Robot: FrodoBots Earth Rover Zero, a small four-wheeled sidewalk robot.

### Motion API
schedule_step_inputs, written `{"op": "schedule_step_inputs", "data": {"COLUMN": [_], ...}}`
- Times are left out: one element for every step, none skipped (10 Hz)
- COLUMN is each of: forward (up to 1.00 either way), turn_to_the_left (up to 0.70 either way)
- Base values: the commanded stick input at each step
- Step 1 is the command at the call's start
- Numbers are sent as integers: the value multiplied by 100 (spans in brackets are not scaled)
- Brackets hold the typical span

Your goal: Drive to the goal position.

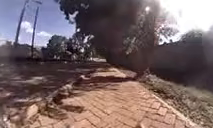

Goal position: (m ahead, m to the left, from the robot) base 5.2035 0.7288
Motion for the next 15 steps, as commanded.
{"op": "schedule_step_inputs", "data": {"forward": [100,100,100,100,100,100,100,100,100,100,100,100,100,100,100], "turn_to_the_left": [0,0,0,0,0,0,0,0,0,-9,-28,-23,-3,0,0]}}
